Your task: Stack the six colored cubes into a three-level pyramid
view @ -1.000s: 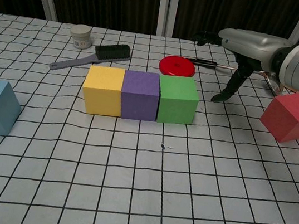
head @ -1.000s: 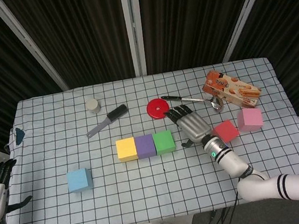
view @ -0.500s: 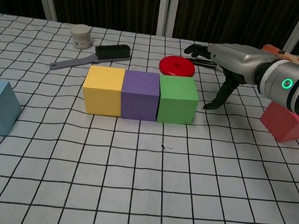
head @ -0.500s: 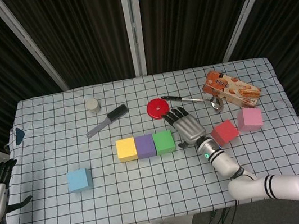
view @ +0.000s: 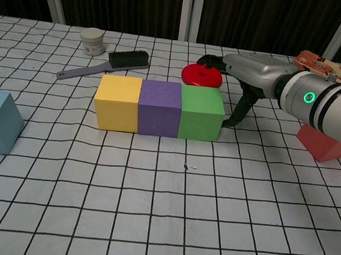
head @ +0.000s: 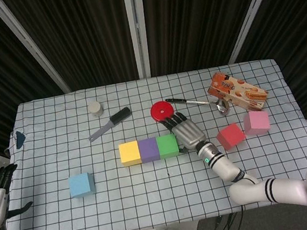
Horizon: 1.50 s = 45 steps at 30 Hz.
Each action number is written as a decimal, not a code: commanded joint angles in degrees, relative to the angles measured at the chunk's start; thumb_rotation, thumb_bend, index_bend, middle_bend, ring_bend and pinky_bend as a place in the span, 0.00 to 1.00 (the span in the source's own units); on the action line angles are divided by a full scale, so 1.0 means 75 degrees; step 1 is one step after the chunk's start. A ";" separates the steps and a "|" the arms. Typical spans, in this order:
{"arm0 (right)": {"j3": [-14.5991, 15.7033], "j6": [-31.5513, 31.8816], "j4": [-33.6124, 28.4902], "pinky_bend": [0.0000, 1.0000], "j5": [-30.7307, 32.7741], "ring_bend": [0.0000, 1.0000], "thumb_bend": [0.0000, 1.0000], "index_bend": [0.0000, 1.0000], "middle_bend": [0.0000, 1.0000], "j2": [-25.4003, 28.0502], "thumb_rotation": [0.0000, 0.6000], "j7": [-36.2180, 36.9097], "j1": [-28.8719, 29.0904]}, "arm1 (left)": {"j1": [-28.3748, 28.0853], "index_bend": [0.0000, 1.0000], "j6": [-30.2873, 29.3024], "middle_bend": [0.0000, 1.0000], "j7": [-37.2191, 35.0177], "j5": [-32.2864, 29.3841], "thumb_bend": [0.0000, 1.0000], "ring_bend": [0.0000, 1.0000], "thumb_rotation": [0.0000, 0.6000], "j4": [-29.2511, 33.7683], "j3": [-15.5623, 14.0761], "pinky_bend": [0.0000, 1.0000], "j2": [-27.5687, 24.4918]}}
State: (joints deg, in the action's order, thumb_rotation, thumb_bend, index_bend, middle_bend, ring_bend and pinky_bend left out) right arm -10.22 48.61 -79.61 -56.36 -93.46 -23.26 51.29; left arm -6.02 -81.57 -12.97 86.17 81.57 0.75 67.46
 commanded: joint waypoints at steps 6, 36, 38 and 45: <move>-0.0022 0.0015 0.0001 0.00 -0.0041 0.00 0.08 0.00 0.06 -0.0035 1.00 0.0064 0.0006 | -0.0003 0.07 -0.0019 0.06 0.0030 0.0019 0.06 0.00 1.00 0.0054 0.0001 0.14 -0.0027; 0.0099 0.0146 -0.3252 0.00 -0.0158 0.00 0.06 0.00 0.08 0.3908 1.00 -0.0648 -0.0411 | -0.0100 0.07 0.0026 0.06 -0.0101 0.0050 0.06 0.00 1.00 0.0373 0.0060 0.14 -0.0181; 0.0264 0.0053 -0.3595 0.00 -0.0073 0.00 0.06 0.00 0.09 0.4474 1.00 -0.0791 -0.0489 | -0.0122 0.07 0.0053 0.06 -0.0094 0.0051 0.06 0.00 1.00 0.0441 0.0064 0.14 -0.0201; 0.1022 0.0283 -0.3823 0.00 0.0216 0.00 0.05 0.00 0.06 0.5327 1.00 -0.1337 -0.0927 | -0.0213 0.07 0.0152 0.06 0.0161 0.0085 0.06 0.00 1.00 0.0655 0.0056 0.14 -0.0194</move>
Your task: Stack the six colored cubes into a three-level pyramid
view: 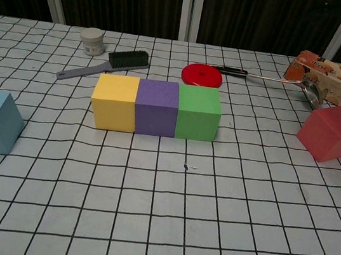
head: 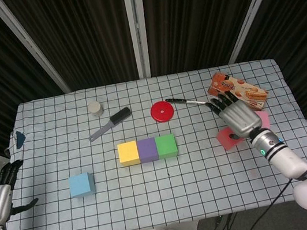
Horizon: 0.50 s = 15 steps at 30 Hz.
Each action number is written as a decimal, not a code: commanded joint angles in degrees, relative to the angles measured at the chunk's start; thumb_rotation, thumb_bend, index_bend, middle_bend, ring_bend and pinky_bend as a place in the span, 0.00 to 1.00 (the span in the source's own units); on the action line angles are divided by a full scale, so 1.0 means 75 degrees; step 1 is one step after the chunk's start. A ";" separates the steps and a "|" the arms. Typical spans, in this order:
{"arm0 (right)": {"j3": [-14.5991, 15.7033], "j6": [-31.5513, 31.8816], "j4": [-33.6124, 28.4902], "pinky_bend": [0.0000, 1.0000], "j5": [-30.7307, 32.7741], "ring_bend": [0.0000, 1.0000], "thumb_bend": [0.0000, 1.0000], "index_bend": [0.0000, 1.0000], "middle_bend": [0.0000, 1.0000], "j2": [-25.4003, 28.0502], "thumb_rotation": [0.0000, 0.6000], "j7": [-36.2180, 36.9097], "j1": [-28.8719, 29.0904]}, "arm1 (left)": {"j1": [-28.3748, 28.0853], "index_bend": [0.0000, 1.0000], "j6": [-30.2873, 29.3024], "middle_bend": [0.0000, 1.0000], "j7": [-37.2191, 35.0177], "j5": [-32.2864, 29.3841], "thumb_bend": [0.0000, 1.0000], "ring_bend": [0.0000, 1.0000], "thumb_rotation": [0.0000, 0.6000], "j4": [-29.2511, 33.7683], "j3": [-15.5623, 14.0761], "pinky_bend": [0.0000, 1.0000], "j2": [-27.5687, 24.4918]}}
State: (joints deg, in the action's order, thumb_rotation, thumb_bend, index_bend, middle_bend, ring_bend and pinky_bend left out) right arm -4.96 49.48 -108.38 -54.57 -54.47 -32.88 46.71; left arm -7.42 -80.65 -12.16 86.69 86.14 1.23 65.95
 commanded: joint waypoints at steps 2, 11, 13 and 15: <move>0.0428 0.0285 0.0231 0.00 -0.0325 0.00 0.05 0.00 0.06 -0.0003 1.00 0.0139 -0.0507 | -0.0049 0.07 0.0053 0.06 0.0125 0.0030 0.06 0.00 1.00 0.0092 -0.0012 0.14 0.0019; 0.0780 0.0446 0.2095 0.00 -0.2280 0.00 0.05 0.00 0.04 -0.1171 1.00 0.1934 -0.1187 | -0.0123 0.07 0.0133 0.06 0.0430 0.0035 0.06 0.00 1.00 0.0296 -0.0029 0.14 0.0031; 0.0833 0.0351 0.2372 0.00 -0.2478 0.00 0.05 0.00 0.04 -0.1292 1.00 0.2171 -0.1211 | -0.0128 0.07 0.0135 0.06 0.0469 0.0024 0.06 0.00 1.00 0.0337 -0.0025 0.14 0.0024; 0.0866 0.0275 0.2627 0.00 -0.2630 0.00 0.05 0.00 0.04 -0.1411 1.00 0.2355 -0.1232 | -0.0137 0.07 0.0151 0.06 0.0512 0.0003 0.06 0.00 1.00 0.0368 -0.0022 0.14 0.0018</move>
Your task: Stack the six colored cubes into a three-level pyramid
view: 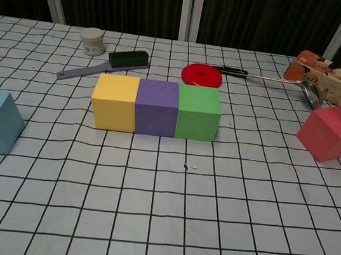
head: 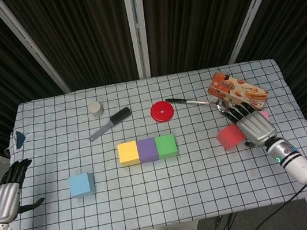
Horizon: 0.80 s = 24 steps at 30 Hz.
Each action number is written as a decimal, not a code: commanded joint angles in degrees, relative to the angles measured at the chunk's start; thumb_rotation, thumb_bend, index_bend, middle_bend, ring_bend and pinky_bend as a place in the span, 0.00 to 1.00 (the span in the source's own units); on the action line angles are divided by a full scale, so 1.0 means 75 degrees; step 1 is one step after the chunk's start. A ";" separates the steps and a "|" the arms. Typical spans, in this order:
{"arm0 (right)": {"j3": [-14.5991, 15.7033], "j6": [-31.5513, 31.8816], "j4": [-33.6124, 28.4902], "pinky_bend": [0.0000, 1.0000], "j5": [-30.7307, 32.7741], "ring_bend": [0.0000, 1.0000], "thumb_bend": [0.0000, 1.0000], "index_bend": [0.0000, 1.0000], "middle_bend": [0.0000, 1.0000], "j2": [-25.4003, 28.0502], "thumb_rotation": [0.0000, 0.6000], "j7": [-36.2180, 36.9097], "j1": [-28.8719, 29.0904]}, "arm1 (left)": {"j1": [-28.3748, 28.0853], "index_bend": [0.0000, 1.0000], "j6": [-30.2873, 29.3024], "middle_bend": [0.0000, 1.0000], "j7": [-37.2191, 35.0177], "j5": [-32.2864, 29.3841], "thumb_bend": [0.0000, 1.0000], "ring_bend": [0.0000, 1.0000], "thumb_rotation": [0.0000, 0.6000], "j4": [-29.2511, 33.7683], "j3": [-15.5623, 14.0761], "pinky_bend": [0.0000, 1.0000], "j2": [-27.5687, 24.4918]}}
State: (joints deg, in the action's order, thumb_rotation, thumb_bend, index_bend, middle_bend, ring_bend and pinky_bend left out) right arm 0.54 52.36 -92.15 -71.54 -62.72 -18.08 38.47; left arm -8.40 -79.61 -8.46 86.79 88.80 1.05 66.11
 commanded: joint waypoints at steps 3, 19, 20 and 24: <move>0.0140 -0.0149 0.0756 0.00 -0.0529 0.00 0.05 0.00 0.05 -0.0495 1.00 0.0630 -0.0176 | -0.0030 0.07 0.0063 0.06 0.0066 -0.0028 0.06 0.00 1.00 0.0041 -0.0009 0.14 0.0020; -0.0055 0.0569 0.1784 0.00 -0.1362 0.02 0.10 0.00 0.38 -0.1425 1.00 0.1454 -0.0484 | -0.0056 0.07 0.0144 0.06 0.0093 -0.0088 0.06 0.00 1.00 -0.0018 -0.0056 0.14 0.0125; -0.0085 0.0675 0.1811 0.00 -0.1393 0.03 0.11 0.00 0.43 -0.1453 1.00 0.1460 -0.0523 | -0.0051 0.07 0.0136 0.06 0.0074 -0.0092 0.06 0.00 1.00 -0.0034 -0.0056 0.14 0.0133; -0.0244 0.0935 0.1490 0.00 -0.1536 0.09 0.13 0.00 0.51 -0.1247 1.00 0.1672 -0.0545 | -0.0030 0.07 0.0067 0.06 -0.0003 -0.0076 0.06 0.00 1.00 -0.0074 -0.0046 0.14 0.0152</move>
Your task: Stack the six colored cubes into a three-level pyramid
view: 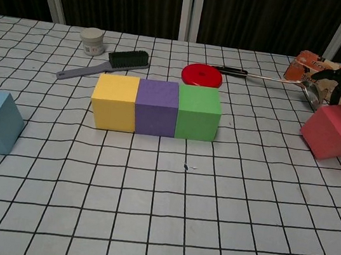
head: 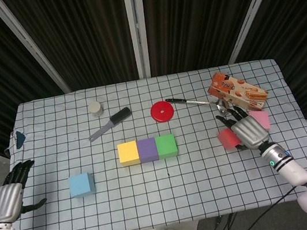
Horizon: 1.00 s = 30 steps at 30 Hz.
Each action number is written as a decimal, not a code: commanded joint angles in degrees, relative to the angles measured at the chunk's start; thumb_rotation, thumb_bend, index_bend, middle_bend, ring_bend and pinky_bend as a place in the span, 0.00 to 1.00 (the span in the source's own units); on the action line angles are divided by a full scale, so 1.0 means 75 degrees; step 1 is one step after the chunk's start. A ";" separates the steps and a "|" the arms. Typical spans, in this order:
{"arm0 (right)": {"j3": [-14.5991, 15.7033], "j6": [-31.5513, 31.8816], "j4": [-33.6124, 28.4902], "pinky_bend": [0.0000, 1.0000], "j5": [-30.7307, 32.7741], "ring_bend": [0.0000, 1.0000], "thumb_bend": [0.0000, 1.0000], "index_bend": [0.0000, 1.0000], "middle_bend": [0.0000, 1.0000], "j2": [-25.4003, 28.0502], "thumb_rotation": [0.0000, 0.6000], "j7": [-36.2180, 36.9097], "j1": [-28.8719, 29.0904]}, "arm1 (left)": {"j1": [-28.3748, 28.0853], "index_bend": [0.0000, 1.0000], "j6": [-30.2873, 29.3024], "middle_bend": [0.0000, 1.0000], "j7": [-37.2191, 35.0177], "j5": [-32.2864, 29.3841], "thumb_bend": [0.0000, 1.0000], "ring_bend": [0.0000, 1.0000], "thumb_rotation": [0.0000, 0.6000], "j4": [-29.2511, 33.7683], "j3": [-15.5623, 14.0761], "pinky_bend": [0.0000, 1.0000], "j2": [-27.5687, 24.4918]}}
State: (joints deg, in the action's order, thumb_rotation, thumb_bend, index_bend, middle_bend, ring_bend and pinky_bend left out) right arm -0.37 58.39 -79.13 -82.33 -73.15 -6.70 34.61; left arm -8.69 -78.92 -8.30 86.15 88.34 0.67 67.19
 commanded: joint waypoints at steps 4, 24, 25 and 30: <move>-0.0479 0.0198 -0.1286 0.00 -0.0064 0.14 0.13 0.00 0.58 0.0716 1.00 0.0348 0.0112 | 0.0021 0.07 -0.0092 0.06 -0.0096 0.0047 0.06 0.00 1.00 -0.0048 0.0011 0.14 0.0031; -0.2402 0.0777 -0.5460 0.00 0.6628 0.24 0.14 0.00 0.70 0.0484 1.00 -0.4248 0.2640 | 0.0104 0.07 -0.0302 0.06 -0.0682 0.0198 0.06 0.00 1.00 -0.0351 -0.0033 0.14 0.0092; -0.2445 0.0882 -0.5490 0.00 0.6909 0.26 0.15 0.00 0.71 0.0355 1.00 -0.4348 0.2776 | 0.0101 0.07 -0.0302 0.06 -0.0694 0.0205 0.06 0.00 1.00 -0.0359 -0.0033 0.14 0.0093; -0.2505 0.1689 -0.5497 0.00 0.7644 0.28 0.16 0.00 0.73 -0.0297 1.00 -0.5088 0.3427 | 0.0104 0.07 -0.0330 0.06 -0.0740 0.0245 0.06 0.00 1.00 -0.0378 -0.0045 0.14 0.0095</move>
State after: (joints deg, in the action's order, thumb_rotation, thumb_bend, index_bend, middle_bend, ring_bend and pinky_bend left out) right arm -18.13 67.49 -119.17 -27.94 -72.12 -41.32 56.98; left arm -7.92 -81.38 -13.84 87.98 85.52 0.34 67.90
